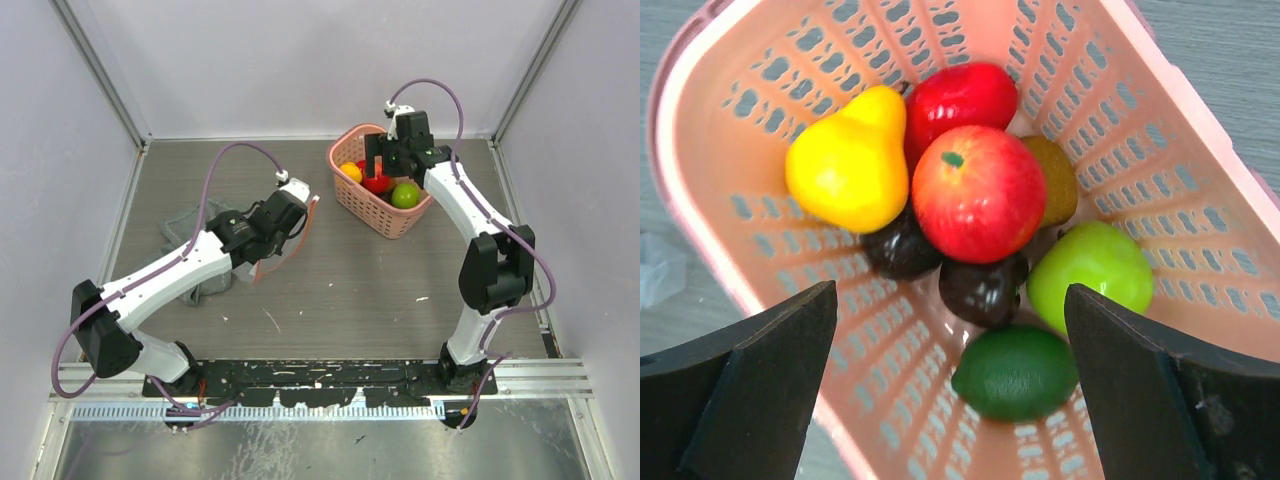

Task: Place the food in the zip-top bag and seal the zipper
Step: Pick up the fake fruit from the bin.

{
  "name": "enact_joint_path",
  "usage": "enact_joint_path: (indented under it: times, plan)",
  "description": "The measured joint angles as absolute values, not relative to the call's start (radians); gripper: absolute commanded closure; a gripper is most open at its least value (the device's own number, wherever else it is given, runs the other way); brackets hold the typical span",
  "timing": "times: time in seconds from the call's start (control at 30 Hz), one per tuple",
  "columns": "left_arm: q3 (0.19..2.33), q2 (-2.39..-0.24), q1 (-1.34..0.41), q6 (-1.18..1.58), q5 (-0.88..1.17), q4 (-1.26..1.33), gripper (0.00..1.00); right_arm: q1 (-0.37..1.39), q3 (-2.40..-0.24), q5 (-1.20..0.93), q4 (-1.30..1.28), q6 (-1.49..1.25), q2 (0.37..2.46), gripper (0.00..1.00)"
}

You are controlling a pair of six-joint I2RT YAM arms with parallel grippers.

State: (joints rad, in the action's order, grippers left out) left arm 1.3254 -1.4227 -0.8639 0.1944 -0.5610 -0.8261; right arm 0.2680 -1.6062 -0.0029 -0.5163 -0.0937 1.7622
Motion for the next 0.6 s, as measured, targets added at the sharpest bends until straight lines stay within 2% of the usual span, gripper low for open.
enact_joint_path:
  times: [0.4,0.6]
  plan:
    - [1.333,-1.425,-0.865,0.202,-0.500,-0.814,1.00,0.250,-1.568,-0.002,-0.293,-0.057,1.923,0.00]
    - [1.415,-1.451,-0.865,0.224,-0.505,-0.828,1.00,0.247,-1.531,-0.008,-0.225,-0.003,1.969,0.00]
